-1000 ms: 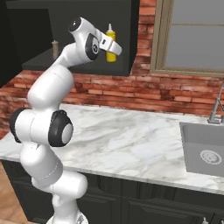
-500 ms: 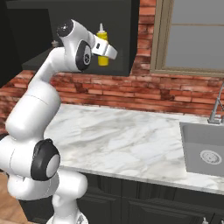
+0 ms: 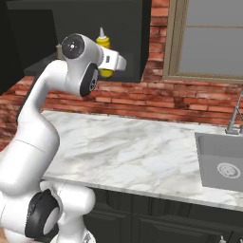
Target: Take 2 condiments from the cabinet and move them on the counter near the stove.Make sure the condiments are lined up with each other, next to each other.
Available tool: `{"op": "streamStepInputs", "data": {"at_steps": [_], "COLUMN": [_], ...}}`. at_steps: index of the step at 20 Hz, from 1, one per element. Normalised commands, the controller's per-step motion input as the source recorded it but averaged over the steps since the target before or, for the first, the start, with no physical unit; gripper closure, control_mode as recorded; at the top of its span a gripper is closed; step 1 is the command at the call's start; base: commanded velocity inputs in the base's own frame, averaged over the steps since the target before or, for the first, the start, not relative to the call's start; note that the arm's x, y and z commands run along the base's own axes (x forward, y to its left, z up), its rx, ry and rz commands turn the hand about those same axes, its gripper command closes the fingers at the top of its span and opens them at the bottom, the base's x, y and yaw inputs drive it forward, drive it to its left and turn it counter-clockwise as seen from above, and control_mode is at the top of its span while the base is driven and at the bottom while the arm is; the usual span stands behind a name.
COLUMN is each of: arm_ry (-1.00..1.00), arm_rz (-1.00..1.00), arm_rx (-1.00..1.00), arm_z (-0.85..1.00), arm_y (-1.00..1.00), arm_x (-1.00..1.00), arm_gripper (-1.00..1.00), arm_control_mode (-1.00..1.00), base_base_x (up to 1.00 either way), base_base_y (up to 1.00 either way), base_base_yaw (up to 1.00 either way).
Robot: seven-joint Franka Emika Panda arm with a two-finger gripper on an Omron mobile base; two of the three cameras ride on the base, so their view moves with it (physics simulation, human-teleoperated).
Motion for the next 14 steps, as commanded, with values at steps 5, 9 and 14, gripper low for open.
{"op": "streamStepInputs", "data": {"at_steps": [5,9,14], "arm_ry": [0.00,0.00,0.00], "arm_rz": [0.18,0.17,0.14], "arm_rx": [0.00,0.00,0.00], "arm_z": [0.01,0.00,0.00], "arm_y": [0.00,0.04,0.17], "arm_x": [-0.45,-0.53,-0.51], "arm_gripper": [1.00,1.00,1.00], "arm_control_mode": [-1.00,-1.00,-1.00], "base_base_x": [0.00,0.00,0.00], "base_base_y": [0.00,0.00,0.00], "base_base_yaw": [0.00,0.00,0.00]}}
